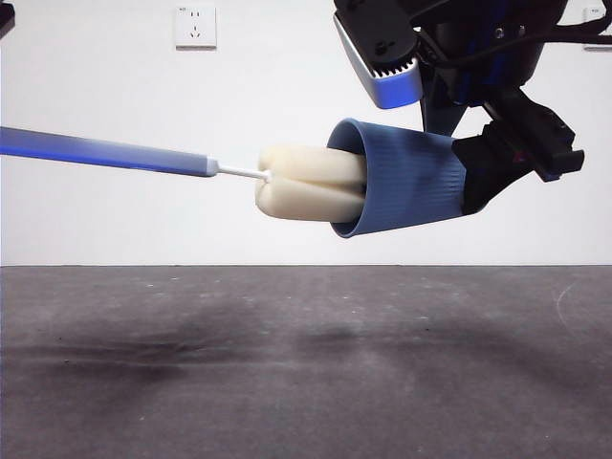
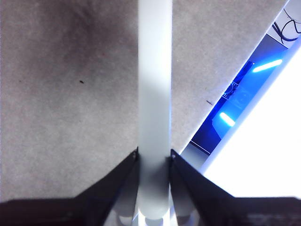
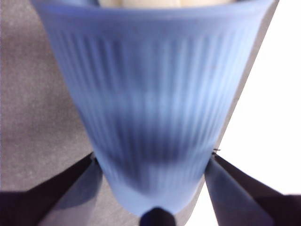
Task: Pick up the cup brush,pick up the cup,insert the brush into the cup,clean the cup,put the cup brush back,put the cup back to the fixed position on the table
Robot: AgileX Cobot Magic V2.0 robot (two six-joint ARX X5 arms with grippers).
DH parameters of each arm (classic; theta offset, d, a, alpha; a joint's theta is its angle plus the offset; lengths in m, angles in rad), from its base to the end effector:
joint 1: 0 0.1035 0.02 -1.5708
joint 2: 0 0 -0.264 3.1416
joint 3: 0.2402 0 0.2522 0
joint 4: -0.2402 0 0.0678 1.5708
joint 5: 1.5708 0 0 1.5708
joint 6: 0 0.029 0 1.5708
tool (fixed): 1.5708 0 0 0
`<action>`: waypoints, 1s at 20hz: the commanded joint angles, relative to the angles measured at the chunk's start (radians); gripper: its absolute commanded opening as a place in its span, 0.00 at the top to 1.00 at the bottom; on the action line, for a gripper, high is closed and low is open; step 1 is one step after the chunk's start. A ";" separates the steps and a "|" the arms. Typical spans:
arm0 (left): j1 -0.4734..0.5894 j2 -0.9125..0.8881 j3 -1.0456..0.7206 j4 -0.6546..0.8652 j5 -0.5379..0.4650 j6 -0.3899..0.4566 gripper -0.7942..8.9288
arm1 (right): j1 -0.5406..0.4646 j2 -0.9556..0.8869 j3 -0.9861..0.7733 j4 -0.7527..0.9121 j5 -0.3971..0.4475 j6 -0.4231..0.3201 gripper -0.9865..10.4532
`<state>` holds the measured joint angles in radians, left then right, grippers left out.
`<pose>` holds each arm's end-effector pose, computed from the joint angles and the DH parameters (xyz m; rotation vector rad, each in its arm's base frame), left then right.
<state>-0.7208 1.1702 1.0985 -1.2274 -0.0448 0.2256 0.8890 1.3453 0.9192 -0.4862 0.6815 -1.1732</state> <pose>0.1448 -0.1255 0.2957 0.6828 1.1661 -0.7193 0.1806 0.1935 0.2428 -1.7680 0.4879 0.5862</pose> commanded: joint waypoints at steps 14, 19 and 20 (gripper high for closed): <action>-0.056 0.204 0.002 0.323 0.105 -0.044 0.93 | 0.016 0.009 -0.003 0.002 -0.003 0.026 0.92; -0.043 0.203 0.002 0.284 0.098 -0.043 0.93 | 0.016 0.009 -0.003 0.001 -0.003 0.044 0.92; -0.043 0.203 0.002 0.274 0.097 -0.043 0.93 | 0.016 0.009 -0.003 -0.004 -0.005 0.047 0.92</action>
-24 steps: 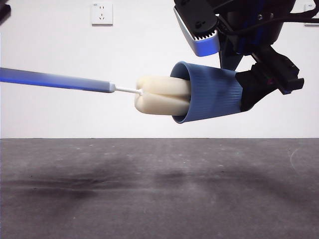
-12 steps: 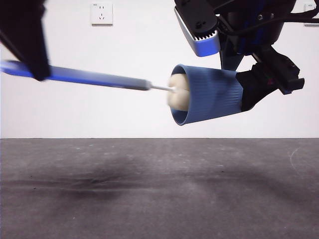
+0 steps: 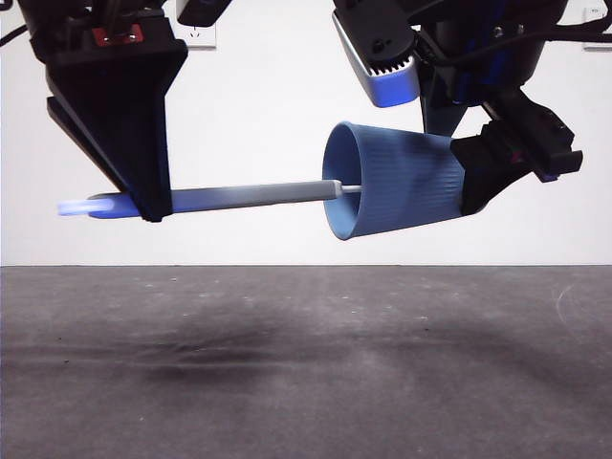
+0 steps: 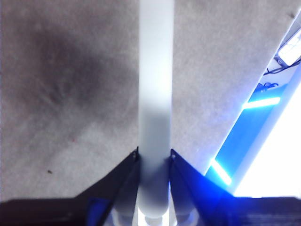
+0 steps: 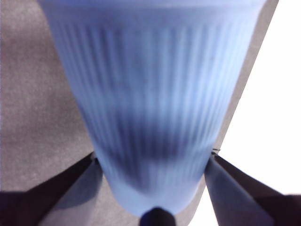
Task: Pick up the cup brush,pick up the cup,insert the brush into the cup,clean the cup,put the cup brush back,put the cup back to the fixed position on the table
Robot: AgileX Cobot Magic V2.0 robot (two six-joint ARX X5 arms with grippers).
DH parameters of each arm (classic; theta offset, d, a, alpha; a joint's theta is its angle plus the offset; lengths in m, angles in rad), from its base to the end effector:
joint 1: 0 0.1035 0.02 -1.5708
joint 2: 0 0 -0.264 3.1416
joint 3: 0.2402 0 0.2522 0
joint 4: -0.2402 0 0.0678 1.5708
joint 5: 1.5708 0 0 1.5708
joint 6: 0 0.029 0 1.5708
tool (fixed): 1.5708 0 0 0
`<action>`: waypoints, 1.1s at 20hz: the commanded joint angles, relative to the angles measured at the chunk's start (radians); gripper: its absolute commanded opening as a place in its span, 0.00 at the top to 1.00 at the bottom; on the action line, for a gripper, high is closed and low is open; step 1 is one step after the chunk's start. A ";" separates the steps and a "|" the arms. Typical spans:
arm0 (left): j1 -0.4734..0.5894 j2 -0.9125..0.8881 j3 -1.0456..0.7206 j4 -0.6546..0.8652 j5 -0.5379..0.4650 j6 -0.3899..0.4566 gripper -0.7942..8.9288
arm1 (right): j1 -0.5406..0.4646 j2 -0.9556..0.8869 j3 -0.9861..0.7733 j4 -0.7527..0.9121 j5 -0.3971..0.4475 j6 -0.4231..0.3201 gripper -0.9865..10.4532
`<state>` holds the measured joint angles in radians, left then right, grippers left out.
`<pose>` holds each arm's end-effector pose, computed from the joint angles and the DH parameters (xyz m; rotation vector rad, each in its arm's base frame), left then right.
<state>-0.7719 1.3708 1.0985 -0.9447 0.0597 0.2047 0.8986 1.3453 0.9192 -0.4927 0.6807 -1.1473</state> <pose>0.1802 -0.1778 0.2634 0.6063 1.1006 -0.8477 0.1785 0.1949 0.2424 -1.7503 0.4898 0.5880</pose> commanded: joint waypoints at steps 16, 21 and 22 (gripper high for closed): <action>0.087 -0.165 0.002 -0.287 -0.138 -0.021 0.93 | 0.005 0.009 -0.003 -0.040 -0.020 0.072 0.92; 0.140 -0.242 0.002 -0.345 -0.138 -0.021 0.93 | 0.004 0.009 -0.003 -0.040 -0.019 0.117 0.92; 0.151 -0.259 0.002 -0.356 -0.138 -0.021 0.93 | 0.004 0.009 -0.003 -0.040 -0.019 0.130 0.92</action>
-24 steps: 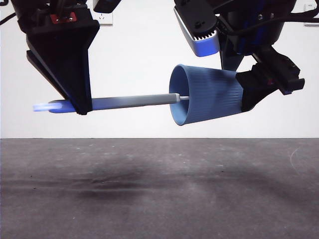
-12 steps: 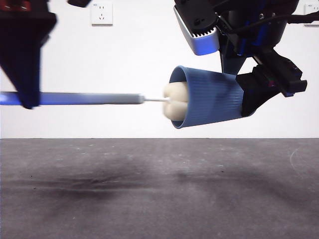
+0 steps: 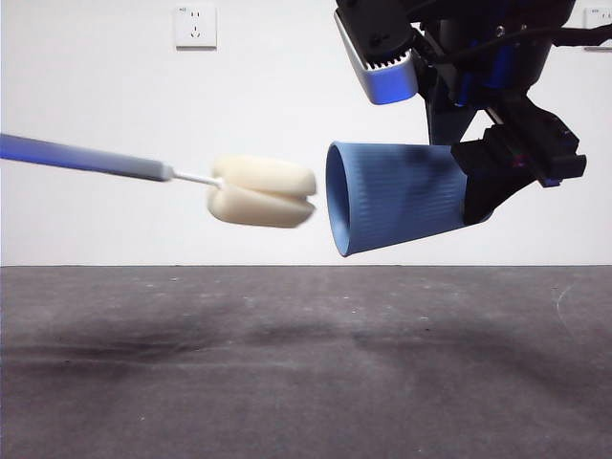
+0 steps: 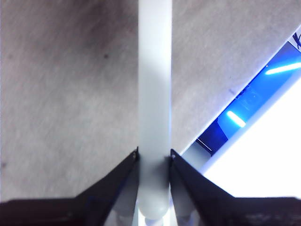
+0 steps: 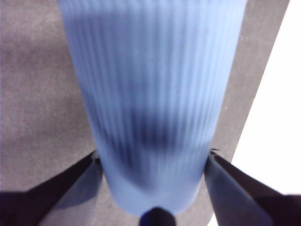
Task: Pick up the cup brush,pick up the cup,insert the brush into the cup,clean the cup,put the cup brush back,put the cup back to the fixed position on the table
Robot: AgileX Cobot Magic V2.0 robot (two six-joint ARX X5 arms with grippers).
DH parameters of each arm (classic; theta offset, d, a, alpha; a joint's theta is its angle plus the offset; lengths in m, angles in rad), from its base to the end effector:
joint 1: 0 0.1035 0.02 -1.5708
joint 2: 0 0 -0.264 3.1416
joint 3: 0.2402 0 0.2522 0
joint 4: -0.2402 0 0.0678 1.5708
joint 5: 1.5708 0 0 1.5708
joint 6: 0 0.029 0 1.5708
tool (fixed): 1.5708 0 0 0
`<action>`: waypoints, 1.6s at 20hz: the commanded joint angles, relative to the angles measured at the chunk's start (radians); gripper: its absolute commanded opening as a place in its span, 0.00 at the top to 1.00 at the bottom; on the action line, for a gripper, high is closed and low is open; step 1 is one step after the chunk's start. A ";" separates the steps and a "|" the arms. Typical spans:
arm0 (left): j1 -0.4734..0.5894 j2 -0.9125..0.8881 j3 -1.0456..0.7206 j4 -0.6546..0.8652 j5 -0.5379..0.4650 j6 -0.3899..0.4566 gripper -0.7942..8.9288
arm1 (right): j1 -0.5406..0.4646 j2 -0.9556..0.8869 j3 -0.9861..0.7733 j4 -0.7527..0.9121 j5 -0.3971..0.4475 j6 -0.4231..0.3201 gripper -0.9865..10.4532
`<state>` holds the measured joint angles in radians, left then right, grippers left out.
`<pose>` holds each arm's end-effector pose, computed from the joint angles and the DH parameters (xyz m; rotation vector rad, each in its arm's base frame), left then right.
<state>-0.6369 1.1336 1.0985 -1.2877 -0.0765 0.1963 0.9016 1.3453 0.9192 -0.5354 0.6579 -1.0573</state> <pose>0.1451 -0.1046 0.3003 0.6328 1.2125 -0.6016 0.1757 0.1935 0.2398 -1.6827 0.5331 0.6012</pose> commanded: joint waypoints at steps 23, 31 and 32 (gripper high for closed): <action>0.163 0.044 -0.340 0.812 0.045 -0.518 0.93 | -0.011 -0.365 -0.003 0.039 -0.319 1.323 0.92; 0.152 0.297 -0.340 0.966 0.098 -0.629 0.93 | -0.011 -0.377 -0.003 0.021 -0.319 1.336 0.92; 0.151 0.317 -0.340 0.981 0.108 -0.643 0.93 | -0.011 -0.377 -0.003 0.022 -0.319 1.339 0.92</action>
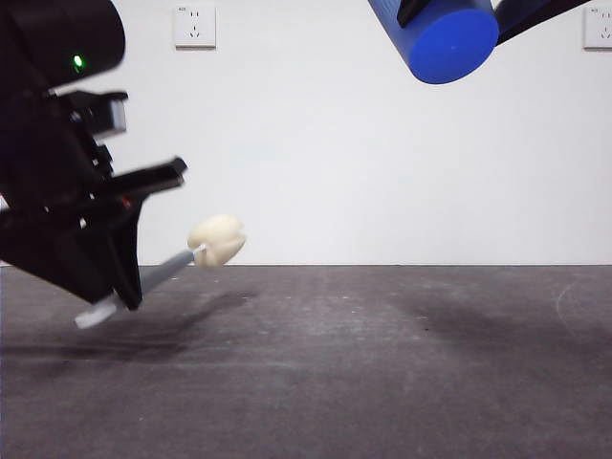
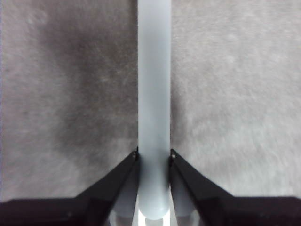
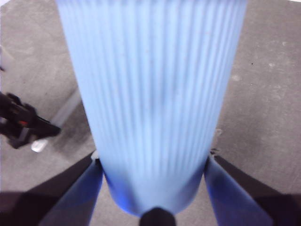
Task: Pick up the cup brush,pick up the cup,insert the brush into the cup,clean the cup,put the cup brush back,put the cup back to the fixed position on the table
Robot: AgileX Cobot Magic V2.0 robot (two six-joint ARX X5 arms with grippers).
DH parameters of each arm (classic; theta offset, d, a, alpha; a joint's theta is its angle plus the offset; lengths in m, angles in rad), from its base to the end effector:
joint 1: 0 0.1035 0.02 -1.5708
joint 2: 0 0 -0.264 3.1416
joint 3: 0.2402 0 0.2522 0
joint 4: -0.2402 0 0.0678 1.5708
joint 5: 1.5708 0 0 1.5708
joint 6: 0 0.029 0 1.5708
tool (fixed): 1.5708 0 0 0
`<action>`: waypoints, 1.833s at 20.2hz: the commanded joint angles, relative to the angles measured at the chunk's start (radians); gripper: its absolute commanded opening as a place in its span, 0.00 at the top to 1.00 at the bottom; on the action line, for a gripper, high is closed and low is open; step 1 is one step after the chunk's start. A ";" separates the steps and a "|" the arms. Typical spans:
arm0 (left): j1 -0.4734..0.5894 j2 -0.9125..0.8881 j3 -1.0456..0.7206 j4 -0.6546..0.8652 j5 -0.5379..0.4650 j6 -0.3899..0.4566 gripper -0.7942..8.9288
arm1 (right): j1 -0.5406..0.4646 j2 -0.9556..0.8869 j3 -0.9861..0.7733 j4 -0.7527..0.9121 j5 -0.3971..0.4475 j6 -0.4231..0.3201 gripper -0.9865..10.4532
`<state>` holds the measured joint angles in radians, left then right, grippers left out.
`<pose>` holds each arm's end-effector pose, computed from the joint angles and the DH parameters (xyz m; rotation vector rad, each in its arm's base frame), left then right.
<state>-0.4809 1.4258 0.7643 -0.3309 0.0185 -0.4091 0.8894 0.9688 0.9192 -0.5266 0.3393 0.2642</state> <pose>0.2346 -0.1230 0.1805 -0.1393 1.0463 -0.2493 0.1322 0.1476 0.3170 -0.0834 0.5404 0.4650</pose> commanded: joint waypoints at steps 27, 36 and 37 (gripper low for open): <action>-0.036 0.013 0.011 -0.031 0.115 -0.005 0.50 | -0.009 0.000 -0.172 0.332 0.009 -0.047 0.92; -0.037 -0.399 0.011 -0.123 0.117 0.021 0.50 | -0.124 0.253 -0.529 0.990 0.003 -0.142 0.92; -0.037 -0.418 0.011 -0.130 0.117 0.021 0.50 | -0.132 0.299 -0.529 1.039 -0.003 -0.145 0.92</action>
<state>-0.5175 1.0164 0.7837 -0.4538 0.1349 -0.4026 0.7609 1.2316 0.3935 0.4644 0.3416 0.1421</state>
